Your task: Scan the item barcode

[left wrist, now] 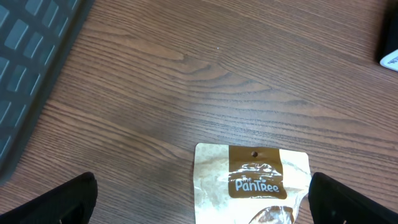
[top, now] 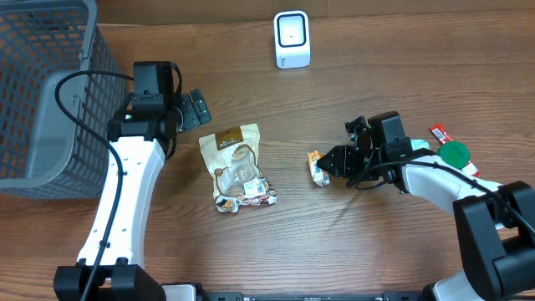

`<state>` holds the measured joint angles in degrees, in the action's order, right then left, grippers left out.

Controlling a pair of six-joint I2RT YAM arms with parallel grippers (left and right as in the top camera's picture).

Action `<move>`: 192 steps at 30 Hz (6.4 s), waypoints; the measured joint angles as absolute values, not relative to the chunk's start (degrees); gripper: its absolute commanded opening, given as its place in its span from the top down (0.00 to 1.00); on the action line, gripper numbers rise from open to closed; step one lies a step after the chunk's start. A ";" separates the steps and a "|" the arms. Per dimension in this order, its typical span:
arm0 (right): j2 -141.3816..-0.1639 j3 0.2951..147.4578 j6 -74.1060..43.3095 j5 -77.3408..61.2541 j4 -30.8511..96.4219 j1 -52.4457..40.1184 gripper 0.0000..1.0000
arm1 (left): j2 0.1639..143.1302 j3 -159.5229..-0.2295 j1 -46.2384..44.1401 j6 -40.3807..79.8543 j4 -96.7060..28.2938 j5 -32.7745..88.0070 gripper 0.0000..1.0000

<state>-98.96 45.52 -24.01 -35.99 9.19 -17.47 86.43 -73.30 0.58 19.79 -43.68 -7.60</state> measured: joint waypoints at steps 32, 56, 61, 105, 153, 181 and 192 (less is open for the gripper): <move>-94.70 59.86 -18.87 -31.24 26.15 -17.10 0.41 | 86.43 -73.30 0.58 19.79 -43.68 -7.60 0.00; -99.92 60.14 -13.41 6.09 32.62 -36.75 0.40 | 86.43 -73.30 0.58 19.79 -43.70 -7.60 0.00; -102.08 60.14 -13.28 4.97 33.12 -36.73 0.53 | 86.43 -73.30 0.58 19.79 -43.70 -7.60 0.00; -102.61 60.07 -13.13 6.07 29.63 -36.75 0.76 | 86.43 -73.30 0.58 19.79 -43.70 -7.60 0.00; -102.63 59.99 -24.10 1.28 32.64 -36.73 0.31 | 86.43 -73.30 0.58 19.79 -43.68 -7.60 0.00; -98.21 74.48 -27.16 -0.84 46.48 -32.27 0.00 | 86.43 -73.30 0.58 19.79 -43.70 -7.57 0.00; -95.64 76.71 -26.72 -0.56 53.15 -19.70 0.00 | 86.43 -73.30 0.58 19.79 -43.70 -7.57 0.00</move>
